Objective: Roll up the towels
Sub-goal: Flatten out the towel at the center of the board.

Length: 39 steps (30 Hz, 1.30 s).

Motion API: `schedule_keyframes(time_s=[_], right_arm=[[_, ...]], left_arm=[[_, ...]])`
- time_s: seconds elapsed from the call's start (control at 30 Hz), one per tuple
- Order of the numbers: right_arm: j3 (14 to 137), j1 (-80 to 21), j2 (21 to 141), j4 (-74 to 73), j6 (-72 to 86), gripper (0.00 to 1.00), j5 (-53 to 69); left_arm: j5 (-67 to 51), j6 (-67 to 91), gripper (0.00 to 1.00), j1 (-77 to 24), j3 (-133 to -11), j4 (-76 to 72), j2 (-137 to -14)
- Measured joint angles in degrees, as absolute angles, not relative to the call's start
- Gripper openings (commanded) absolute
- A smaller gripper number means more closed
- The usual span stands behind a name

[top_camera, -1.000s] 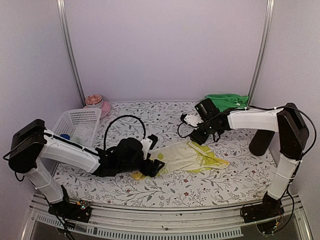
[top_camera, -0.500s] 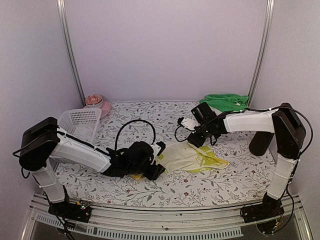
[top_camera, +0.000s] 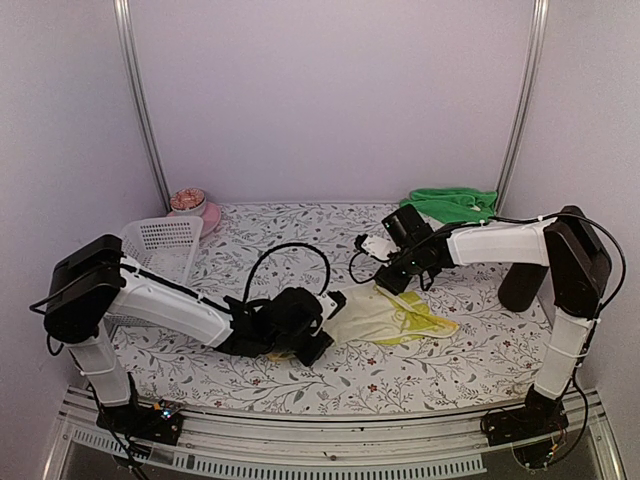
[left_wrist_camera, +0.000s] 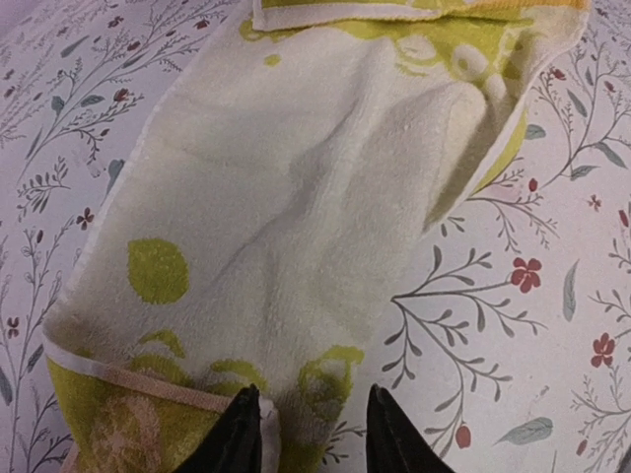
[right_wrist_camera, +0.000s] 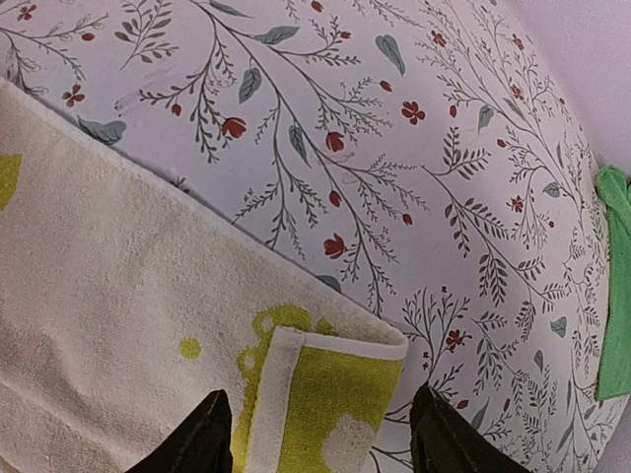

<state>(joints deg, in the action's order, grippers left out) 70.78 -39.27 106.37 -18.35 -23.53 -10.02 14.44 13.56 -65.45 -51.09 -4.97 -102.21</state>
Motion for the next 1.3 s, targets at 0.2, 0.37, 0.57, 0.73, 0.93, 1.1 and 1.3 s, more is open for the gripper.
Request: schedule_keyframes(time_s=[0.2,0.37,0.57,0.73,0.93,1.1,1.3], right_arm=[[70.7,-39.3,106.4,-18.3,-23.5,0.62,-10.0],[70.7,-39.3,106.4,-18.3,-23.5,0.62,-10.0],[70.7,-39.3,106.4,-18.3,-23.4,0.61,-10.0],[70.5,-39.3,106.4,-18.3,-23.4,0.61,-9.9],[70.4,-39.3,106.4,-18.3,-23.3,0.6,-9.9],[70.4,-39.3,106.4,-18.3,-23.3,0.59,-9.7],[70.4,-39.3,106.4,-18.2,-23.3,0.62,-9.3]], left_arm=[[15.4,13.5,0.36,-65.5,-51.8,-3.0,-103.4],[17.0,14.3,0.35,-65.5,-51.8,-0.6,-103.5],[17.6,15.1,0.3,-65.5,-51.8,0.4,-103.5],[17.9,15.7,0.27,-65.5,-51.8,0.8,-103.5],[18.3,16.5,0.27,-65.3,-51.6,0.8,-103.5],[18.6,17.3,0.18,-65.1,-51.6,0.8,-103.6],[18.5,17.6,0.06,-64.9,-51.6,0.8,-104.0]])
